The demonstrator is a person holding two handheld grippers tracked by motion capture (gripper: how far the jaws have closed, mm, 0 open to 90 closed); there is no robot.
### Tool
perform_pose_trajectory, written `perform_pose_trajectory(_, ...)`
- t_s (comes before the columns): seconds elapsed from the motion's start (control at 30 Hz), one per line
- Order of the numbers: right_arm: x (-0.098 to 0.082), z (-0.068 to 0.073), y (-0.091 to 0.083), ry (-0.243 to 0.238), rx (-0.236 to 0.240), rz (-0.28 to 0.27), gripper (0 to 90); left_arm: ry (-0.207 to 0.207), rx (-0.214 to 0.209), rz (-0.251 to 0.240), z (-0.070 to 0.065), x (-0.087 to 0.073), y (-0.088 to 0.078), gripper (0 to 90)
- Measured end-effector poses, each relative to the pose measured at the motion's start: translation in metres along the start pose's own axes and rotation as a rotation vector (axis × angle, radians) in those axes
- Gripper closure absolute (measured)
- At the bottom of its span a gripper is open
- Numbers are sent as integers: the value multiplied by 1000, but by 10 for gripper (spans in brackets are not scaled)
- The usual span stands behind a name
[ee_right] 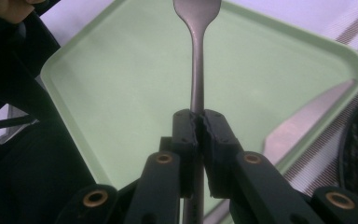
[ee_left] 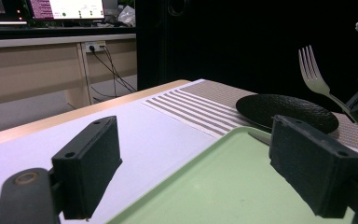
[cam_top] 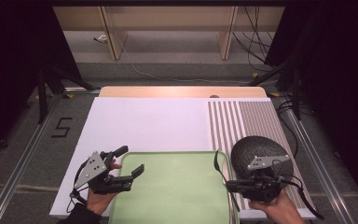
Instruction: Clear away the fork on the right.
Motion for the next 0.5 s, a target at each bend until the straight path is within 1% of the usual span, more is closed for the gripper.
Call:
perform_pose_trajectory(0.1, 3, 6, 7, -5, -5, 3, 844, 0, 0, -1, 0, 0, 0, 163)
perform_pose_trajectory(0.17, 4, 10, 11, -3, 9, 4, 844, 0, 0, 0, 0, 0, 0, 162)
perform_pose_trajectory(0.33, 6, 20, 25, -25, 6, 35, 843, 0, 0, -1, 0, 0, 0, 162)
perform_pose_trajectory(0.4, 6, 23, 29, -32, -3, 48, 843, 0, 0, -2, 0, 0, 0, 162)
perform_pose_trajectory(0.5, 5, 23, 34, -28, -6, 58, 843, 0, 0, 0, 0, 0, 0, 162)
Point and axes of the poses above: each handheld gripper's, and its own axes: y roughly forward along the jaws, x roughly out of its top, z roughly to its left, the point moved 8 cm from there along y, roughly forward along the jaws, and after that the axes turned 1 degree about x, right-handed, at the moved point
